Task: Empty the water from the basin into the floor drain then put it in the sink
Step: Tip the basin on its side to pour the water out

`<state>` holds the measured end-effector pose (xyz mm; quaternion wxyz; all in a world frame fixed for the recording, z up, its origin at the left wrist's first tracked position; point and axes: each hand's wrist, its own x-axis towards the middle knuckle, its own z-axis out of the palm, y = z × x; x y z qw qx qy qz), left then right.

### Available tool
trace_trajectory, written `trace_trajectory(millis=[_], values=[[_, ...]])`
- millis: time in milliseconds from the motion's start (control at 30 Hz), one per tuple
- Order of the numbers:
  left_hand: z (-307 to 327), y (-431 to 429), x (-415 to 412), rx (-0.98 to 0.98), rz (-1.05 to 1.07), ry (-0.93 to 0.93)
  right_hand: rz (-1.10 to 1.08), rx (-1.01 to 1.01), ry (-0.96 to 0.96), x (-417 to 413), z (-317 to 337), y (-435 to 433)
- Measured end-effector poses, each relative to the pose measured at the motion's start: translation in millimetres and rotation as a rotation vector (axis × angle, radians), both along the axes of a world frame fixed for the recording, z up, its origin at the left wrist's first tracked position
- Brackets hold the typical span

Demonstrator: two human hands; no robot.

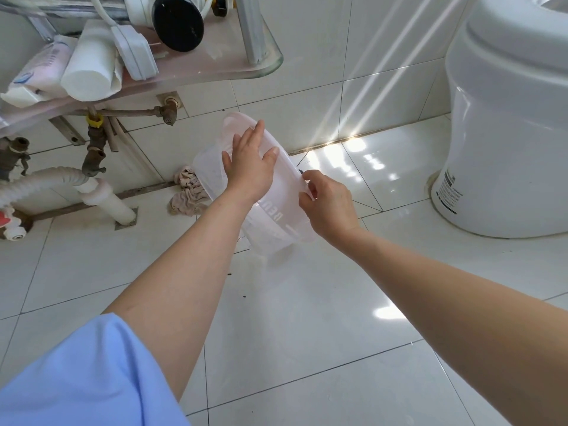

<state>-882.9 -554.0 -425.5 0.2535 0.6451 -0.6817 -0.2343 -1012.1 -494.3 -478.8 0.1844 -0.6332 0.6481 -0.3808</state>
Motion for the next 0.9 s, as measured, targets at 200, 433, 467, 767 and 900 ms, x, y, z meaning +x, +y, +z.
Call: trace_trajectory(millis=[200,433,467,767,900], values=[[-2.5,-0.1,-4.9,0.000,-0.087,-0.099,-0.022,0.141,-0.154,-3.6,-5.7,0.9],[-5.4,-0.8,-14.2,-0.014,-0.223,-0.218,0.046,0.289,-0.262,-8.0,-5.4,4.7],[-5.0,-1.0,-14.4,-0.009,-0.236,-0.222,0.063,0.316,-0.288,-9.3,-4.3,4.4],[-2.8,1.1,-17.0,-0.005,-0.319,-0.283,0.096,0.435,-0.757,-11.4,7.7,-1.0],[-2.3,1.8,-19.6,-0.005,-0.342,-0.302,0.067,0.447,-0.770,-12.8,8.5,0.4]])
